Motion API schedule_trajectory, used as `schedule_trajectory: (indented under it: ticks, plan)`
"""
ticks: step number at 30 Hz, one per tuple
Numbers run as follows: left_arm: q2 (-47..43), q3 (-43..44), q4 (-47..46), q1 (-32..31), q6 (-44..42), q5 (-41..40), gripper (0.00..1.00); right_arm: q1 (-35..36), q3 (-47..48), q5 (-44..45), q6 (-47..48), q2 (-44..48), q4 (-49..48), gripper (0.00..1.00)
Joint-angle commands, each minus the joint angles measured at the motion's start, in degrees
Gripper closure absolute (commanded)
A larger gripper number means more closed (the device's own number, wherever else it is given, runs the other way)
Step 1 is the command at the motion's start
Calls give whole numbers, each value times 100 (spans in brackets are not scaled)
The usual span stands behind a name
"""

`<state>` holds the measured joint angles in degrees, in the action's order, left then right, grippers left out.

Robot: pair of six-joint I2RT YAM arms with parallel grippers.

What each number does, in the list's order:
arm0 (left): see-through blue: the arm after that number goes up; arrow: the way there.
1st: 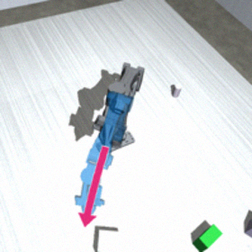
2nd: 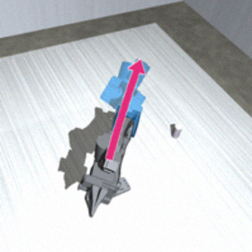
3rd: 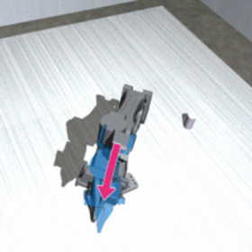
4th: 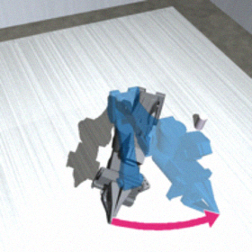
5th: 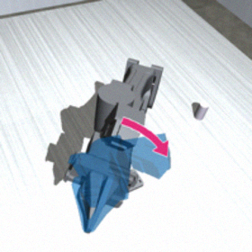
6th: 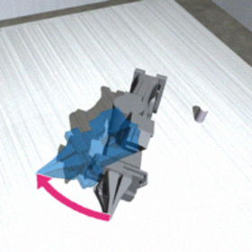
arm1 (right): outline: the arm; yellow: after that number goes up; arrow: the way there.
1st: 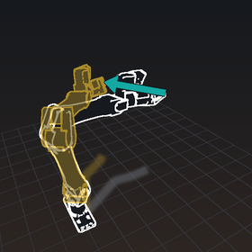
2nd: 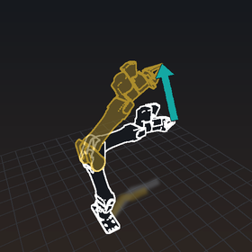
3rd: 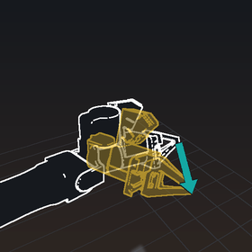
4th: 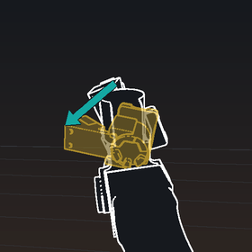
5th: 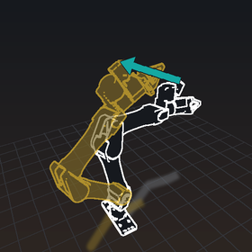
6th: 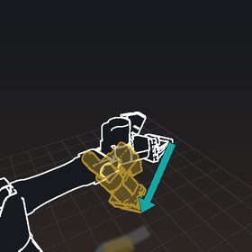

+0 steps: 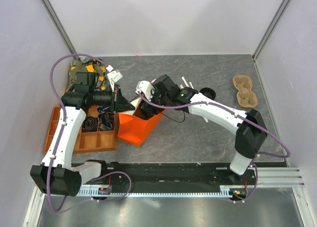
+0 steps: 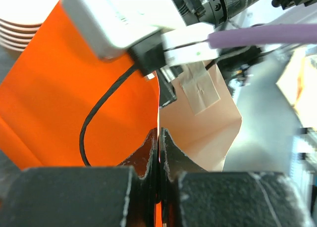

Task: Pack the takeout coffee

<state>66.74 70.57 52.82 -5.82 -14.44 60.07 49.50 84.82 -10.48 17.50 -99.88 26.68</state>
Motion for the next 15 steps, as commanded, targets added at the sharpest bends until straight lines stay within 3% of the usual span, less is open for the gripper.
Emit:
schedule_trajectory:
  ticks: [1,9,15]
  plan:
    - [-38,-218,0,248,415,971,98,-45,281,90,281,328,443,83]
    - [6,-658,167,477,188,735,98,-63,457,55,307,83,593,84]
    - [-468,-895,-122,459,11,356,98,-116,562,-156,342,12,953,84]
